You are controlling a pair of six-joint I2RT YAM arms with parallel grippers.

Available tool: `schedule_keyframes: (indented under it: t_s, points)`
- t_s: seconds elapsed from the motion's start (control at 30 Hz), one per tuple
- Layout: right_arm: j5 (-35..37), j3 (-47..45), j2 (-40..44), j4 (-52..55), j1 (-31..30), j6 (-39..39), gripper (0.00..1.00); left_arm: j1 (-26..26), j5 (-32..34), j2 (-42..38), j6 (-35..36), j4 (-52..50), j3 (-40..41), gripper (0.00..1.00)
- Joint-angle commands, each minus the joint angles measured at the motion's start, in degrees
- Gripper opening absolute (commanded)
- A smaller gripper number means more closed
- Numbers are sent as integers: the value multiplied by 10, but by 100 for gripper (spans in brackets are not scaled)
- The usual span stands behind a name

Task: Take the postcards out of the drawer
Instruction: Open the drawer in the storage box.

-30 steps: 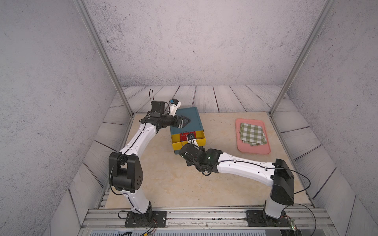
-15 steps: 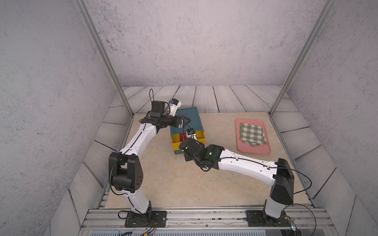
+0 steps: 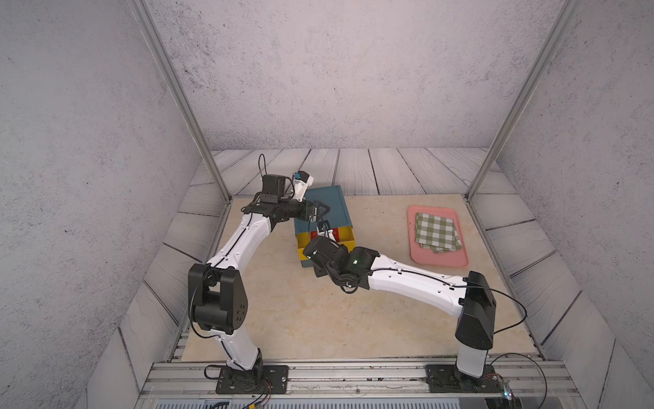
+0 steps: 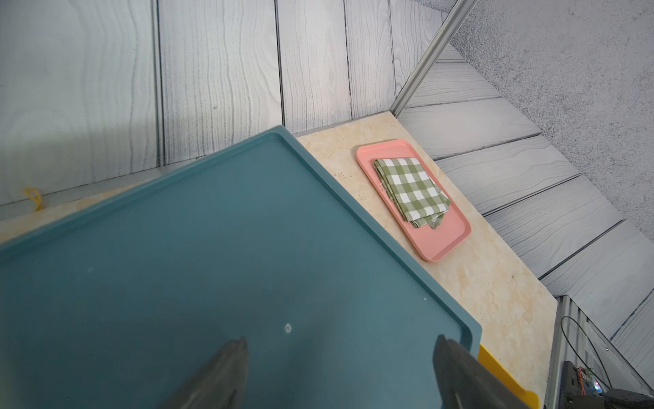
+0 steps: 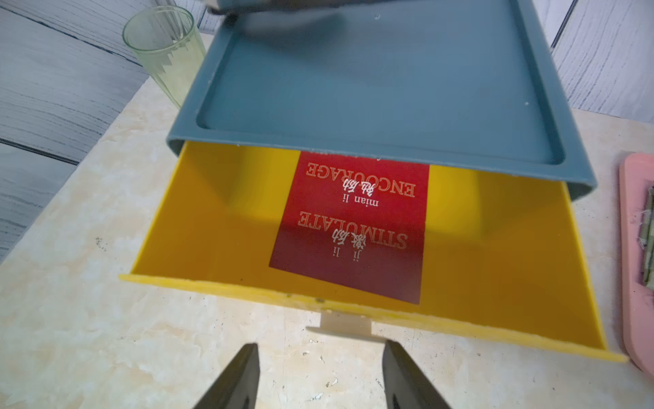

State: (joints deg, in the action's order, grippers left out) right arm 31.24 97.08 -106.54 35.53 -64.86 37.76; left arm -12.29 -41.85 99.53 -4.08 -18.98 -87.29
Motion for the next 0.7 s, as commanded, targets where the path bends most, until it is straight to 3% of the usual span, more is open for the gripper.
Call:
schedule_keyframes:
  t_s: [0.0,0.67]
  points:
    - [4,6,-19,26,3,9,59,-3,1,21,-10,-50,11,88]
    - [4,17,-31,21,9,7,61,-3,0,21,-12,-50,12,89]
